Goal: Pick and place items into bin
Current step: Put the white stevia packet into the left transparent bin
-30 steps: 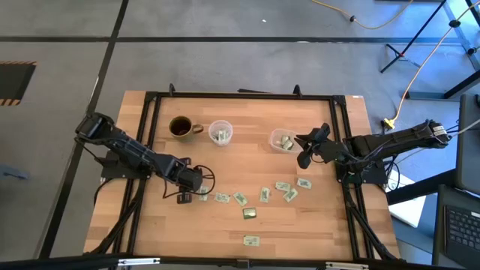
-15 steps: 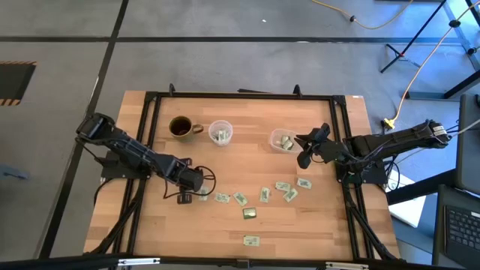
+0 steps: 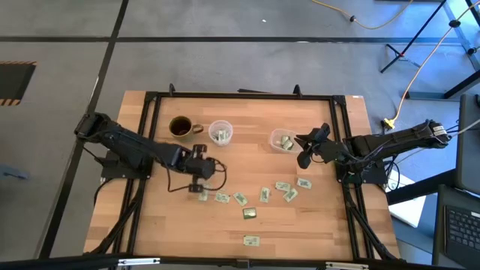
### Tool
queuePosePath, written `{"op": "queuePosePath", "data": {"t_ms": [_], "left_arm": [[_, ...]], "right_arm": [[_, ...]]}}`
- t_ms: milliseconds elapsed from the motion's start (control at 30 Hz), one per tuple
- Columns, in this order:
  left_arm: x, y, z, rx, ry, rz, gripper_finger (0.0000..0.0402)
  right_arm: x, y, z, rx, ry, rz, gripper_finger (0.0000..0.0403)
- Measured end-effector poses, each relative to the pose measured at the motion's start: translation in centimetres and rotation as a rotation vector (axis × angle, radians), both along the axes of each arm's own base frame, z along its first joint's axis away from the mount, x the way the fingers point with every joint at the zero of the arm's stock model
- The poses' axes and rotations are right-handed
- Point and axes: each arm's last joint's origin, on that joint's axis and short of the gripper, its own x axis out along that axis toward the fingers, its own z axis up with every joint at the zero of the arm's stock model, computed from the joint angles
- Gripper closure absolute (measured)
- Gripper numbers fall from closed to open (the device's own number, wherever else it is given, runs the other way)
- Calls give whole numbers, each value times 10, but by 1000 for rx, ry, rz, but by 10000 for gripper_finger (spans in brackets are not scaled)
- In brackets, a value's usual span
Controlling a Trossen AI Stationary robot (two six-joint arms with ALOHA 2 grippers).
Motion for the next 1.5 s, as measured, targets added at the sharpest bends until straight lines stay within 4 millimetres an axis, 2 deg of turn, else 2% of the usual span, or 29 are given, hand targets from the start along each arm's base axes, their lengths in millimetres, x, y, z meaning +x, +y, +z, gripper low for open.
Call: {"op": "queuePosePath", "data": {"t_ms": [200,300,467,667,867,1133,1500], "left_arm": [[15,36,24,238,-89,155,396],[19,56,28,302,-108,200,398],[25,86,29,323,-130,235,398],[32,111,21,242,-138,216,399],[37,124,4,233,-74,242,397],[43,125,-13,231,-16,236,397],[42,125,-13,275,5,236,372]], "right_arm": [[0,0,0,0,0,0,336],[0,0,0,0,0,0,336],[0,0,0,-11,9,7,336],[0,0,0,-12,9,7,336],[0,0,0,-13,10,8,336],[0,0,0,-14,10,8,336],[0,0,0,-14,10,9,336]]}}
